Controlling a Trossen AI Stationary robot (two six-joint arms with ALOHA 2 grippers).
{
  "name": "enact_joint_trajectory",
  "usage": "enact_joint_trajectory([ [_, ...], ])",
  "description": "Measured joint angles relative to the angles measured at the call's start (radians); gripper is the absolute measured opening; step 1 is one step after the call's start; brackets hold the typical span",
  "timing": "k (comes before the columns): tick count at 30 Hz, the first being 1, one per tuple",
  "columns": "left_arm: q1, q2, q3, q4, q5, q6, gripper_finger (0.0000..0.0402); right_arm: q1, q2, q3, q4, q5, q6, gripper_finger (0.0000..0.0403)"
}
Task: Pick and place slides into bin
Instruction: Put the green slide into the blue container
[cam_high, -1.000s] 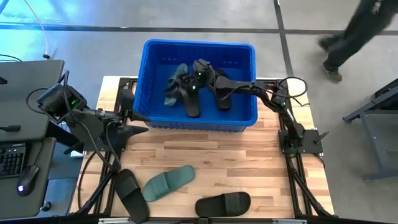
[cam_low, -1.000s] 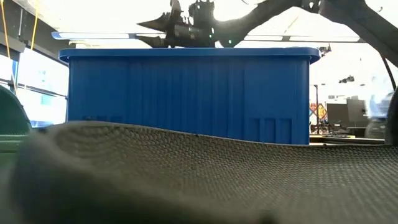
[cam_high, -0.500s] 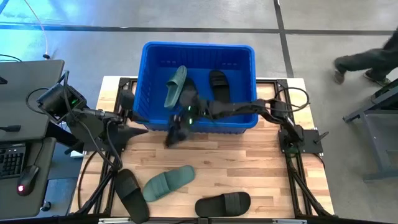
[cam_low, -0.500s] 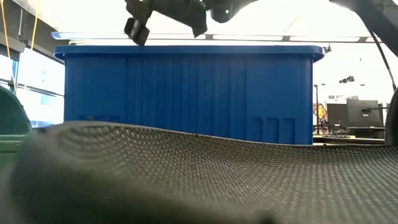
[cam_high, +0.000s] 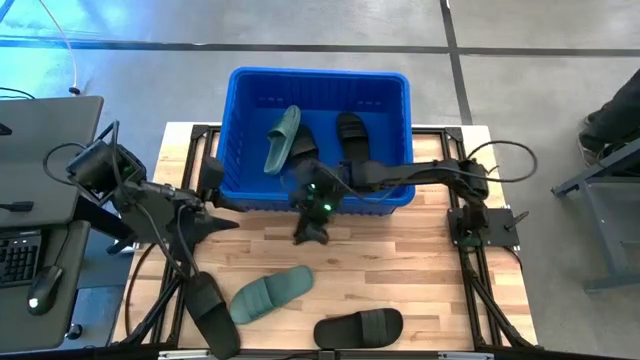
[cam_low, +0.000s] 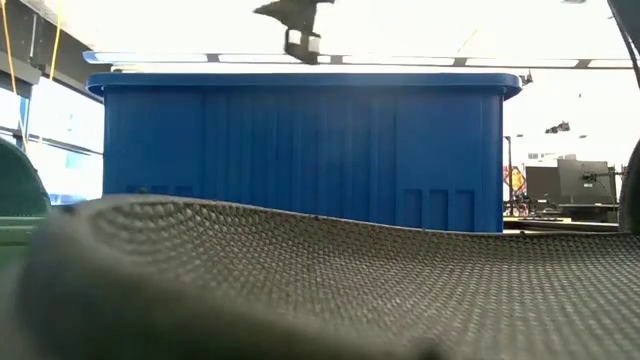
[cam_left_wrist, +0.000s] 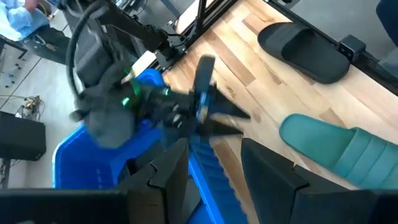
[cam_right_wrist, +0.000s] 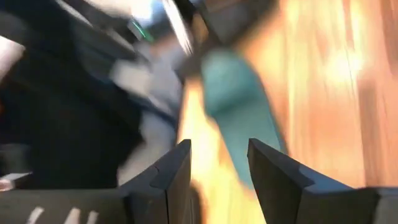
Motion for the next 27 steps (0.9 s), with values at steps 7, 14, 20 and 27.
enact_joint_trajectory([
  [7, 0.000, 0.013, 0.000, 0.000, -0.014, 0.016, 0.0138, 0.165, 0.007, -0.003, -0.558, 0.343, 0.093, 0.0149],
  [14, 0.000, 0.029, 0.000, 0.000, -0.028, 0.034, 0.0138, 0.355, 0.014, -0.004, -0.751, 0.672, 0.533, 0.0149],
  [20, 0.000, 0.051, 0.000, 0.000, -0.056, 0.034, 0.0138, 0.509, 0.014, -0.004, -0.645, 0.738, 0.840, 0.0149],
  [27, 0.000, 0.103, -0.010, 0.004, 0.025, 0.022, 0.0138, 0.626, 0.014, -0.004, -0.604, 0.867, 0.937, 0.0149],
])
